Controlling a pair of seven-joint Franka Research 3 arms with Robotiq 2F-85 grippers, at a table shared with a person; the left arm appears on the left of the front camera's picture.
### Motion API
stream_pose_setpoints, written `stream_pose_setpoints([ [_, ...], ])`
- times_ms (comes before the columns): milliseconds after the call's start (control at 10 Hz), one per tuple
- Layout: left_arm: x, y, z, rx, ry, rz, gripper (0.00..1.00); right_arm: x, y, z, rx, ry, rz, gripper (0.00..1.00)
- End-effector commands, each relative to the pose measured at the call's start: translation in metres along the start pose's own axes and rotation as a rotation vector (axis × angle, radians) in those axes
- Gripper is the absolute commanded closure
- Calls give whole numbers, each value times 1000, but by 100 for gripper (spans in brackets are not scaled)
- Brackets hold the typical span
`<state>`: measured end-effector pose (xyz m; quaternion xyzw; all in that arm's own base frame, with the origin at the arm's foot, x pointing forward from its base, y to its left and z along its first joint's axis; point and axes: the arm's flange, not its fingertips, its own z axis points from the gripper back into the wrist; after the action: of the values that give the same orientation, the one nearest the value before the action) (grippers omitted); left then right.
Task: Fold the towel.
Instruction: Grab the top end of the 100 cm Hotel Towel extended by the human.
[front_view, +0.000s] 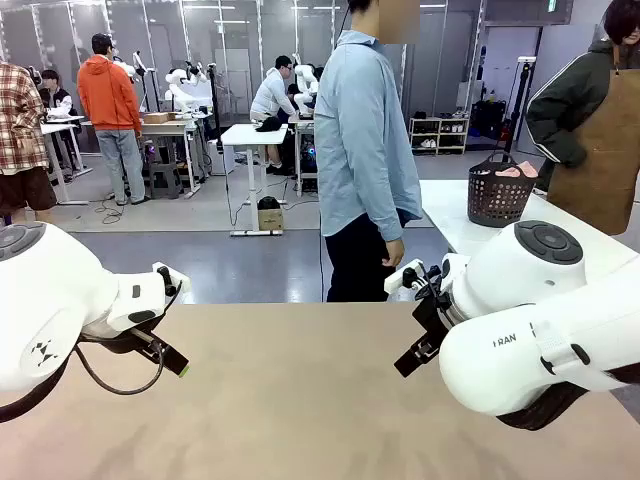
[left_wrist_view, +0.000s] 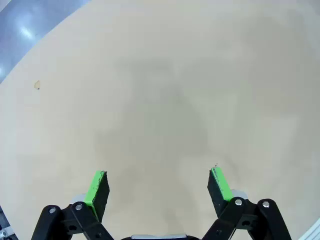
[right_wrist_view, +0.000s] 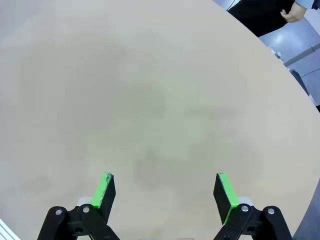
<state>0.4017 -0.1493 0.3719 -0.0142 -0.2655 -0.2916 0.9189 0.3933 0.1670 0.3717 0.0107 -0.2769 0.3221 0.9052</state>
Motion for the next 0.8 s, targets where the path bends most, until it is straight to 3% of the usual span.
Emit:
stream_pose_setpoints([
  [0,0,0,0,0,0,-1,0,0,0,0,0,0,0,0],
  [700,0,0,0,0,0,-1,0,0,0,0,0,0,0,0],
])
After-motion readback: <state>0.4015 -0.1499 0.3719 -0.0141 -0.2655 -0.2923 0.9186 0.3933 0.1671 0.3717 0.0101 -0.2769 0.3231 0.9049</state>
